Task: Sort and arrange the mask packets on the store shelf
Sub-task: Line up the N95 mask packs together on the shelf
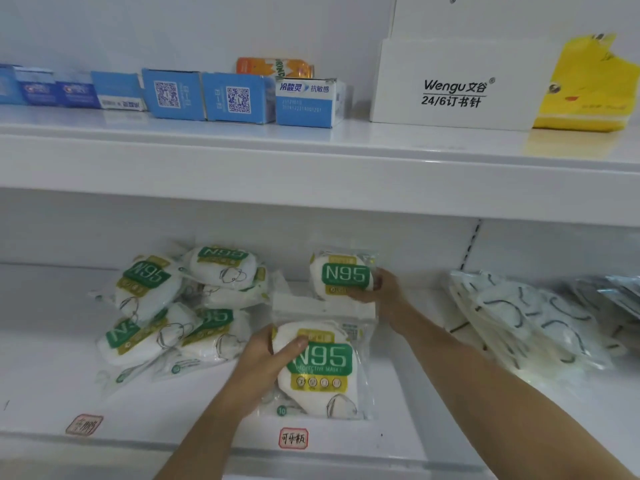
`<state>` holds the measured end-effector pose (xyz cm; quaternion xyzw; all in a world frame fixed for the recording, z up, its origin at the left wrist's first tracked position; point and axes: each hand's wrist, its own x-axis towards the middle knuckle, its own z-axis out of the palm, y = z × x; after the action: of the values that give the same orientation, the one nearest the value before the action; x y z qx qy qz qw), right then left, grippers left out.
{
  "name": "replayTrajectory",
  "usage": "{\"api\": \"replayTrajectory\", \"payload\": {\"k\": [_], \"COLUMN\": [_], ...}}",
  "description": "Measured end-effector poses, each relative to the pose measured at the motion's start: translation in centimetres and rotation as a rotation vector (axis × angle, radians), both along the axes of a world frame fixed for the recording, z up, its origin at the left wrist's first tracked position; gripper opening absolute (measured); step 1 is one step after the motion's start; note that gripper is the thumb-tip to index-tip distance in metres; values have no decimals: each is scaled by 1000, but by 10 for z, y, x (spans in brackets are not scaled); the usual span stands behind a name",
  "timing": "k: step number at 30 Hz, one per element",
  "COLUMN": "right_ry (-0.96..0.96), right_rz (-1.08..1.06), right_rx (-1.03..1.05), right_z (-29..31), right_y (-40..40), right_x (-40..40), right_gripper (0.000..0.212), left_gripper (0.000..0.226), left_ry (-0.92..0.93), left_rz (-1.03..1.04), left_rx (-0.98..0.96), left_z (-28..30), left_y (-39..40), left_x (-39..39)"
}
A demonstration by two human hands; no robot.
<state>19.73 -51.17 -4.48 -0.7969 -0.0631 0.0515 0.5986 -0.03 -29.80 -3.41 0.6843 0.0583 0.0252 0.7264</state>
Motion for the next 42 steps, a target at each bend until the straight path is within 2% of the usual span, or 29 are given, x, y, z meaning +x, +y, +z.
{"api": "replayTrajectory", "payload": {"k": [4, 6, 8, 11, 12, 14, 15, 17, 19, 20, 22, 24, 25, 26, 27, 29, 33, 36, 39, 42], "right_ry": [-42, -62, -77, -44, -62, -144, -153, -64, 31, 31, -4, 70, 106, 118, 109, 70, -20, -75, -27, -27], "right_rz": [9, -37, -78, -139, -182, -275, -257, -14, 262, 298, 120, -106, -169, -201, -221, -247, -268, -271, -235, -209], "right_rx": [-70, -145, -170, -115, -93, -18, 63, 243, 287, 270, 291, 409, 448, 438, 390, 312, 106, 142, 186, 180], "right_z": [5, 5, -1, -3, -2, 4, 9, 24, 38, 44, 54, 64, 70, 76, 80, 84, 89, 96, 94, 89], "right_y": [15, 18, 12, -2, -8, -20, -27, -38, -45, -46, -45, -46, -49, -54, -59, -69, -88, -93, -86, -83], "right_x": [8, 11, 10, -7, -18, -45, -62, -98, -126, -134, -139, -138, -137, -135, -134, -129, -119, -118, -120, -125], "right_gripper": [44, 44, 55, 88, 84, 52, 38, 43, 44, 40, 26, 24, 25, 27, 27, 25, 24, 29, 31, 39], "left_gripper": [26, 24, 22, 18, 17, 15, 15, 16, 16, 18, 32, 51, 49, 36, 21, 7, 26, 16, 31, 22], "left_ry": [25, 29, 29, 24, 22, 14, 7, -11, -47, -75, -136, -139, -131, -110, -84, -34, 11, -22, -90, -107], "left_rz": [47, 51, 57, 57, 58, 73, 87, 96, 79, 70, 38, -77, -158, -209, -225, -192, -175, -251, -399, -257], "left_rx": [44, 47, 45, 63, 64, 72, 73, 69, 90, 98, 82, 70, 85, 118, 151, 156, 155, 206, 147, 100], "left_z": [4, 4, 6, 6, 7, 7, 8, 14, 20, 23, 24, 19, 15, 9, 3, -5, -7, 3, 15, 29], "left_y": [-4, -5, -7, -8, -9, -11, -13, -21, -35, -42, -55, -62, -65, -67, -68, -69, -68, -70, -75, -89], "left_x": [0, 0, 0, 0, -1, 1, 2, 5, 9, 10, 13, 12, 10, 8, 7, 6, 9, 5, 1, 3]}}
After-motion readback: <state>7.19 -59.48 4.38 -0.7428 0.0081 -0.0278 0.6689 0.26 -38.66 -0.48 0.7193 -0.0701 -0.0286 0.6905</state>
